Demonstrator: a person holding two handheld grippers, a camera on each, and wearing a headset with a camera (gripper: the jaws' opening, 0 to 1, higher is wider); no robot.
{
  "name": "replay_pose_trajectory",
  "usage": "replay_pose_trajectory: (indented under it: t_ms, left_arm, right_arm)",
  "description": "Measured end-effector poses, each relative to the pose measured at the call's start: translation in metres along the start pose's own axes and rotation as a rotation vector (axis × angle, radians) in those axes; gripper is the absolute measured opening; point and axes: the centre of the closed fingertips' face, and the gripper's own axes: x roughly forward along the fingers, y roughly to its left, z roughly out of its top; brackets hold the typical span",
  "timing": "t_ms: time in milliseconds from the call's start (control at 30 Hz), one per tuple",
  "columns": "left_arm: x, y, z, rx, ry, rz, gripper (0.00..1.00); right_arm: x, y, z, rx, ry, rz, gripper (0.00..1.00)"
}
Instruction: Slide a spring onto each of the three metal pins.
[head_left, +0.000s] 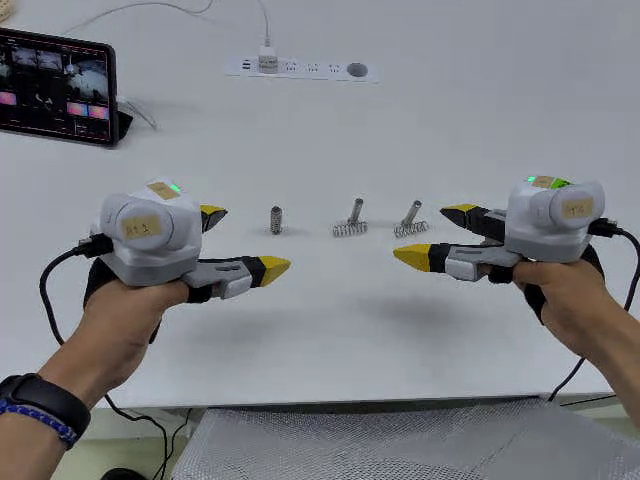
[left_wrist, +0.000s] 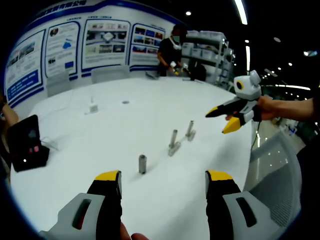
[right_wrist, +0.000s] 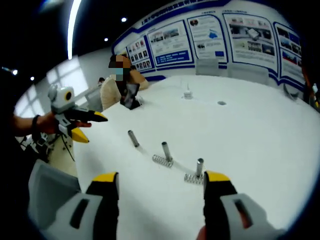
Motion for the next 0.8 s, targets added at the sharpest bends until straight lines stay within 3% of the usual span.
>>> replay_pose_trajectory:
  t_ms: [167, 567, 800]
  left_arm:
    - [0.006, -0.01, 0.01, -0.024, -0.023, -0.031, 0.69]
    - [0.026, -0.035, 0.026, 0.052, -0.015, -0.087, 0.68]
    - [0.046, -0.046, 0.027, 0.121, 0.022, -0.126, 0.67]
  right_arm:
    - [-0.006, -0.001, -0.011, 0.023, 0.006, -0.017, 0.71]
    - [-0.018, 0.006, -0.035, 0.084, 0.008, -0.036, 0.72]
    - [-0.021, 0.01, -0.039, 0.09, 0.017, -0.036, 0.74]
